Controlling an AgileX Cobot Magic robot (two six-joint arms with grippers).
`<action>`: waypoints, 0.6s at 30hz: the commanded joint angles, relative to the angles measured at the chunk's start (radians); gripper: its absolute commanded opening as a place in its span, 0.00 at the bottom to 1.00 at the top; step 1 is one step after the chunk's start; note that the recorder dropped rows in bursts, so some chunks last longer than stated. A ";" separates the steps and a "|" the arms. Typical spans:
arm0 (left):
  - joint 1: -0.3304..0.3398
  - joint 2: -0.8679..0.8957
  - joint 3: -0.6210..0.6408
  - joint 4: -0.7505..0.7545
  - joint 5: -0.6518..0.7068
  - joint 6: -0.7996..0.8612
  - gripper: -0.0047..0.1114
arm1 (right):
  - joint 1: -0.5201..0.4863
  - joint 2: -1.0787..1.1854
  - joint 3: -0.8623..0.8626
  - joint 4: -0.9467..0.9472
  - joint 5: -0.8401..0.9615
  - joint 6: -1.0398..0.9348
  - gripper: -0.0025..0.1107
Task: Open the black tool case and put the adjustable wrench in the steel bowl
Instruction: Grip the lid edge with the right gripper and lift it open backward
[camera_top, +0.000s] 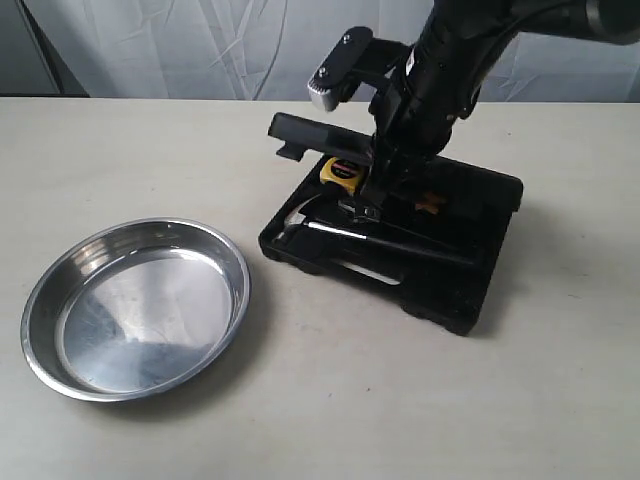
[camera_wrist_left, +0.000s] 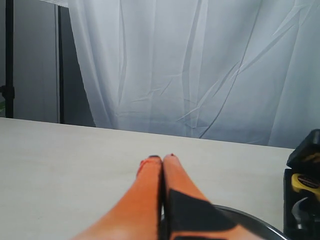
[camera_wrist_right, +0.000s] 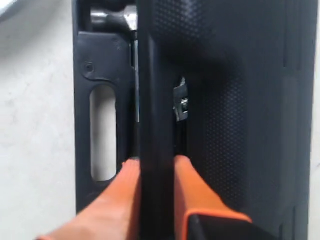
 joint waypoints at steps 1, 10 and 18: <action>-0.005 -0.006 0.005 0.000 -0.005 -0.001 0.04 | -0.023 -0.019 -0.058 -0.062 0.001 0.128 0.01; -0.005 -0.006 0.005 0.000 -0.005 -0.001 0.04 | -0.095 -0.027 -0.115 -0.083 0.092 0.222 0.01; -0.005 -0.006 0.005 0.000 -0.005 -0.001 0.04 | -0.162 -0.048 -0.115 -0.086 0.101 0.297 0.01</action>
